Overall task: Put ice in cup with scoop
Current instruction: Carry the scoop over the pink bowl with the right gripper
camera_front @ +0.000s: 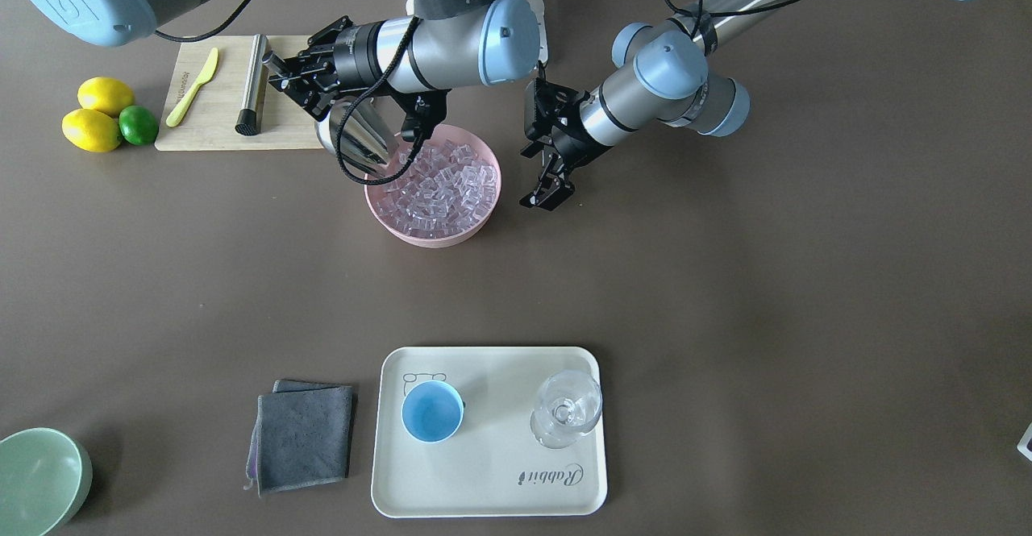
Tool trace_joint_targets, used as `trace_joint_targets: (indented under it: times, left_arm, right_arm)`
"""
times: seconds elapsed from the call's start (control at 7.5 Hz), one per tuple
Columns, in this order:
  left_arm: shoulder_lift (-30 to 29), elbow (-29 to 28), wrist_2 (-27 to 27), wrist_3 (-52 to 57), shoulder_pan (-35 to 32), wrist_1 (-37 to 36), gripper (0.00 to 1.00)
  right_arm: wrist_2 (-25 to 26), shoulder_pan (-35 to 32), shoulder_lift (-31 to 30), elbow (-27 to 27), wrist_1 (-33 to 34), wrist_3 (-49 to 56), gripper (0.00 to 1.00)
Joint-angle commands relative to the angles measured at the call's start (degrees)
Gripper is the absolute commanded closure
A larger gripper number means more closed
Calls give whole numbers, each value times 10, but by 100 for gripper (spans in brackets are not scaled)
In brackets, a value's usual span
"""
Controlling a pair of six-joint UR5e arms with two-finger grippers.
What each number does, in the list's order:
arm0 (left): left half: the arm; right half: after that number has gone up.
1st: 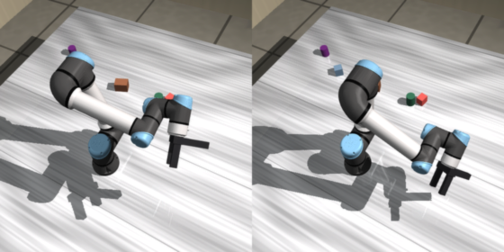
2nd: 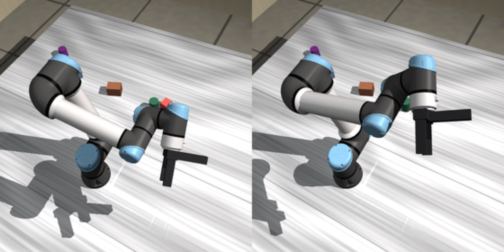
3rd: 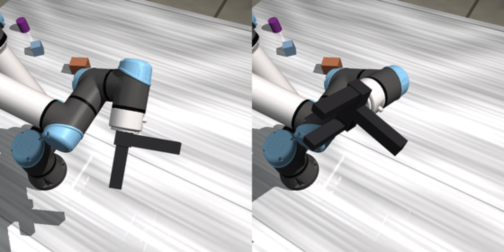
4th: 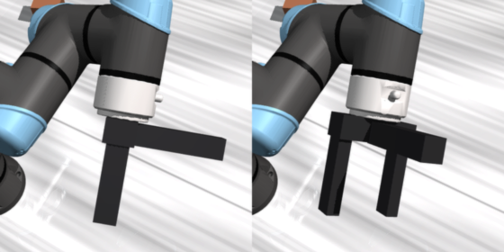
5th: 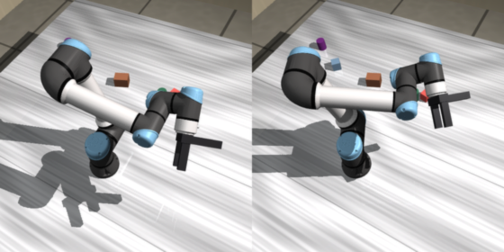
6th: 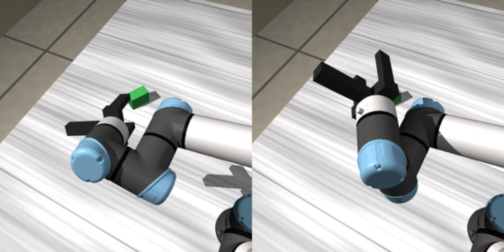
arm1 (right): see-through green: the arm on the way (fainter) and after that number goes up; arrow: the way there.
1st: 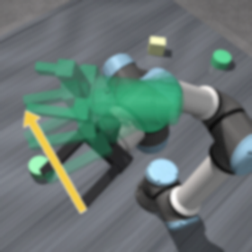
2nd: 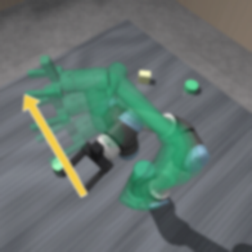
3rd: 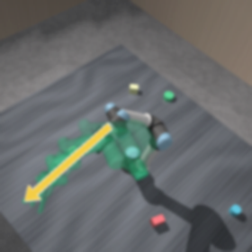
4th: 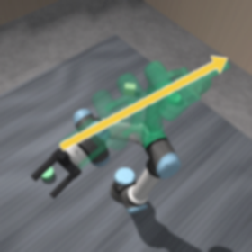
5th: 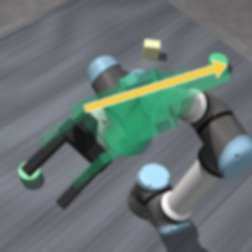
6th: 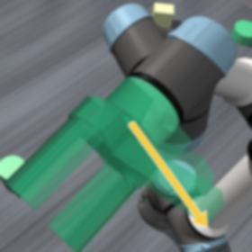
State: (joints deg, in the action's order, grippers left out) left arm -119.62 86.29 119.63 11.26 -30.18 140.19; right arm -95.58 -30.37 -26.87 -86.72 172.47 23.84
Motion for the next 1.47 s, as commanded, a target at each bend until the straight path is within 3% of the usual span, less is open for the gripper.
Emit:
trace_joint_targets:
  times: [0.0,1.07,1.33]
  left_arm:
    - [0,-2,0,0,0,1,1]
    - [0,-2,-1,-1,2,3,1]
    - [0,-3,-3,-1,5,6,1]
  right_arm:
    - [0,0,1,4,-33,-2,100]
    - [-5,12,-8,25,-99,-3,100]
    - [-10,12,-30,-3,-121,-2,100]
